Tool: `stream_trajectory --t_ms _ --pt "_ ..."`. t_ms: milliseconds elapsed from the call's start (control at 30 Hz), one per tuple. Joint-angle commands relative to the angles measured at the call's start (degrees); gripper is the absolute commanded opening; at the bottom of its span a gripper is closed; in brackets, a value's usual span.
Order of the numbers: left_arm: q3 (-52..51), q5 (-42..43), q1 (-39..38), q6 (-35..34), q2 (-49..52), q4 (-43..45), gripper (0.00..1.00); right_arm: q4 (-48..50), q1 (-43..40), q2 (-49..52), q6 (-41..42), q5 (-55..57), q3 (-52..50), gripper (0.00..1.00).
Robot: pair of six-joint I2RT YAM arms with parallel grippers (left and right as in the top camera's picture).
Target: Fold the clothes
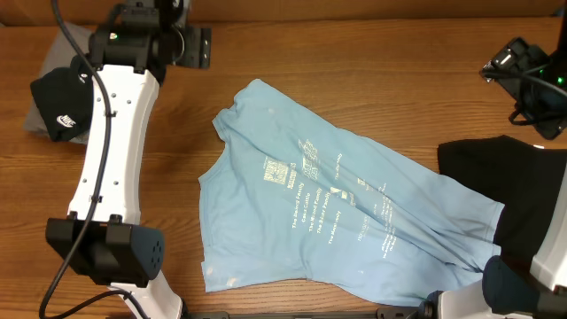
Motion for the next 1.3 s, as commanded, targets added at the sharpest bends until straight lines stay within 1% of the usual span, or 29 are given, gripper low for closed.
stream_trajectory --t_ms 0,100,133,233,300,367,400,633,733,800,867,967,1000,1067,1100,1167,1267 --pt "-0.1 4.3 -0.5 0.6 1.0 -1.7 0.80 0.3 -0.4 3.4 -0.8 0.8 0.3 0.97" --pt "-0.2 15.0 -2.0 3.9 1.2 -2.9 0.80 0.7 -1.4 6.6 -0.8 -0.2 0.3 0.97" --pt "-0.4 16.2 -2.6 4.4 1.5 -3.0 0.80 0.7 -1.7 7.5 -1.4 -1.5 0.3 0.97" --pt "-1.4 15.9 -5.2 6.5 3.2 -3.0 0.83 1.0 -2.4 8.9 -5.8 -6.9 0.3 0.95" --pt "-2.0 14.7 -6.5 6.8 5.5 -2.6 0.85 1.1 -2.5 8.7 -6.4 -8.7 0.3 0.94" --pt "-2.2 12.5 -7.9 6.8 10.8 -1.1 0.87 0.9 -2.6 7.3 -7.9 -9.4 0.3 0.95" --pt "-2.2 12.1 -8.2 6.7 12.5 -0.4 0.87 0.4 -2.6 6.5 -7.9 -9.4 0.3 0.95" --pt "-2.2 11.1 -8.2 6.7 23.3 7.5 0.86 -1.0 -2.5 1.0 -9.2 -11.9 0.3 0.95" --pt "-2.2 8.3 -8.0 6.8 25.9 10.3 0.89 -1.0 -2.5 -1.1 -9.2 -11.9 0.3 0.96" --pt "-2.2 7.3 -7.7 6.8 28.7 13.9 0.93 -1.0 -2.5 -2.2 -9.4 -11.9 0.3 0.96" --pt "-2.2 7.2 -7.7 6.8 30.2 14.8 0.91 -1.0 -2.5 -2.4 -9.4 -11.9 0.3 0.96" --pt "-2.2 6.9 -7.7 6.6 32.1 14.6 0.70 -1.0 -2.5 -2.4 -9.4 -11.9 0.3 0.96" --pt "-2.2 6.9 -7.6 6.5 32.5 14.3 0.49 -1.0 -2.5 -2.4 -9.4 -11.9 0.3 0.96" --pt "-2.2 6.6 -7.1 6.5 32.8 13.5 0.15 -1.0 -2.5 -2.4 -9.4 -11.8 0.3 0.96" --pt "-2.0 5.8 -6.6 6.5 32.7 12.9 0.04 -1.0 -2.5 -2.4 -9.4 -11.7 0.3 0.96" --pt "-1.0 3.6 -5.6 6.3 31.8 11.1 0.04 -0.9 -2.5 -2.4 -9.4 -11.6 0.3 0.96" --pt "2.3 -2.5 -3.4 3.7 29.6 8.0 0.04 -0.7 -2.5 -2.4 -9.3 -11.2 0.3 0.96"
